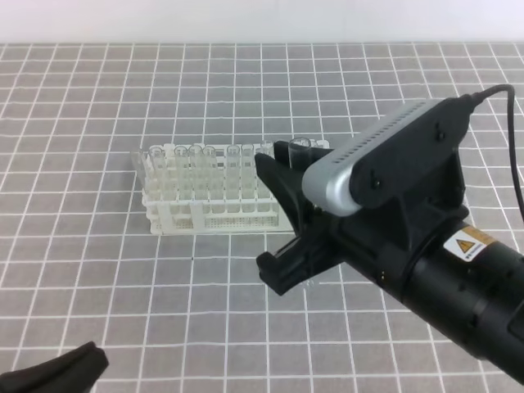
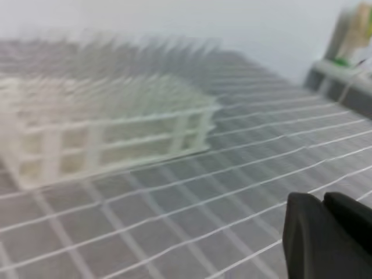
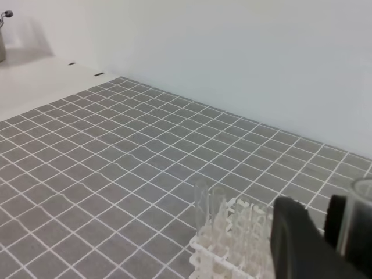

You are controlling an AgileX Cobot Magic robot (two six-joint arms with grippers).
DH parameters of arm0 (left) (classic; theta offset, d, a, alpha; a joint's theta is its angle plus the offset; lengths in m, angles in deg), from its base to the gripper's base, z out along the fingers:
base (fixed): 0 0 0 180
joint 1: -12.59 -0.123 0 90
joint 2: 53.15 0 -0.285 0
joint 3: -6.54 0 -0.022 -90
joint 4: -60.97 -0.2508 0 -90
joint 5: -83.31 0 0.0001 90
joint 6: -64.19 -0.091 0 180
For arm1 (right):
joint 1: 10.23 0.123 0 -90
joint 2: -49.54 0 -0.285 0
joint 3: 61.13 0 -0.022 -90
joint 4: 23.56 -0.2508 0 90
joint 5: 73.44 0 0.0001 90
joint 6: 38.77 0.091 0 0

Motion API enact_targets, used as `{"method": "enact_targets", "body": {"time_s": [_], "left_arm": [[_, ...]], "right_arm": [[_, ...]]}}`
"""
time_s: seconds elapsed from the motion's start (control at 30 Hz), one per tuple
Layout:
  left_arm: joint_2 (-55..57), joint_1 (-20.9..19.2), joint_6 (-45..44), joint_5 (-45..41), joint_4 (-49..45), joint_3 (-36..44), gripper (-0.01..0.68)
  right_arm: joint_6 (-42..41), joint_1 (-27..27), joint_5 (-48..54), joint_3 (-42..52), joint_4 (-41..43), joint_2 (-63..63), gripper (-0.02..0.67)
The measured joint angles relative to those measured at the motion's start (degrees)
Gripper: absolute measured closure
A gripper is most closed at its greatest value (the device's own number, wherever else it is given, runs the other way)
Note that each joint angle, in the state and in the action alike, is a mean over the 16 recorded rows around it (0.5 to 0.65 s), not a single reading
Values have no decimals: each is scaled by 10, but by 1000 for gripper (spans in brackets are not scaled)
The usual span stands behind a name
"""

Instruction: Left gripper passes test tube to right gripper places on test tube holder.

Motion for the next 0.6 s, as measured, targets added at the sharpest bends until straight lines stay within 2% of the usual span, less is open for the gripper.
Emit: {"method": "enact_targets", "body": {"time_s": [0.3, 0.6], "left_arm": [[-1, 2, 6, -102, -8, 4, 658], [-1, 2, 5, -136, -7, 3, 658]], "right_arm": [[-5, 0, 3, 0, -2, 0, 566], [-19, 0, 9, 0, -11, 0, 566]]}}
